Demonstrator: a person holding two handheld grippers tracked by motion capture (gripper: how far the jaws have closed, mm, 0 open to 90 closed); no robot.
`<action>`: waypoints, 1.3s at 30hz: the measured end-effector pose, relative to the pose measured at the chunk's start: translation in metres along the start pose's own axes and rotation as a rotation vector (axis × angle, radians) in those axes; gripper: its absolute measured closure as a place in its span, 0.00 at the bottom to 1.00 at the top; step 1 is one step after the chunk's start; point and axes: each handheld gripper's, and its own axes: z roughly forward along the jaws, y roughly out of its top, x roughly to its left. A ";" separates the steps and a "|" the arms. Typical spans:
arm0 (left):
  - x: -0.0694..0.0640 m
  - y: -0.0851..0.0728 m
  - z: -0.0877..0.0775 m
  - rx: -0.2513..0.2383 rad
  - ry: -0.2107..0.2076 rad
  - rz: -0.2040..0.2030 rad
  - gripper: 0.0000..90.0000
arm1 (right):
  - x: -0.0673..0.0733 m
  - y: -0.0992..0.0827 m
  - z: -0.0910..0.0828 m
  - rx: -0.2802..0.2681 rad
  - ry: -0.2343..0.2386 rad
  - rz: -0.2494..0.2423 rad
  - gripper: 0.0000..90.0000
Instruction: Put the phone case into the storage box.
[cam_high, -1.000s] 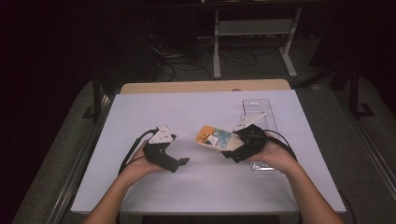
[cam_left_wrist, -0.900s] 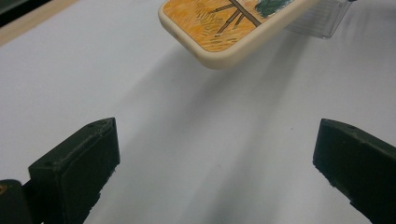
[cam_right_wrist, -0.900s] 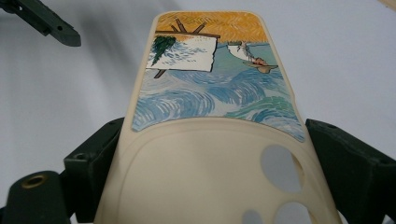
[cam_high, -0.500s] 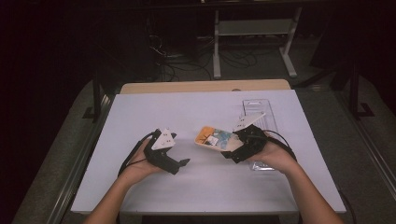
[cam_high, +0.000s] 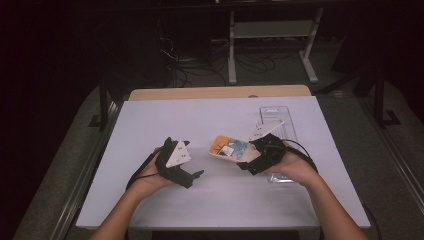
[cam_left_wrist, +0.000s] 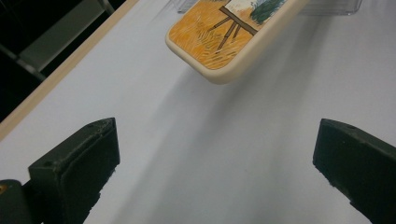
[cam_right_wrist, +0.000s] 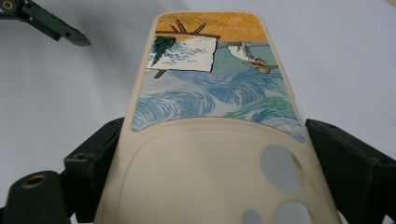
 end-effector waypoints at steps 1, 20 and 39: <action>-0.001 0.000 0.000 0.001 0.006 0.008 0.00 | 0.000 0.000 0.000 -0.002 0.000 -0.001 0.12; -0.015 0.002 0.004 0.043 0.124 0.198 0.00 | 0.001 0.000 0.001 0.000 -0.001 -0.001 0.12; -0.032 0.002 0.010 0.058 0.226 0.371 0.04 | 0.001 0.000 0.002 0.003 0.003 0.002 0.12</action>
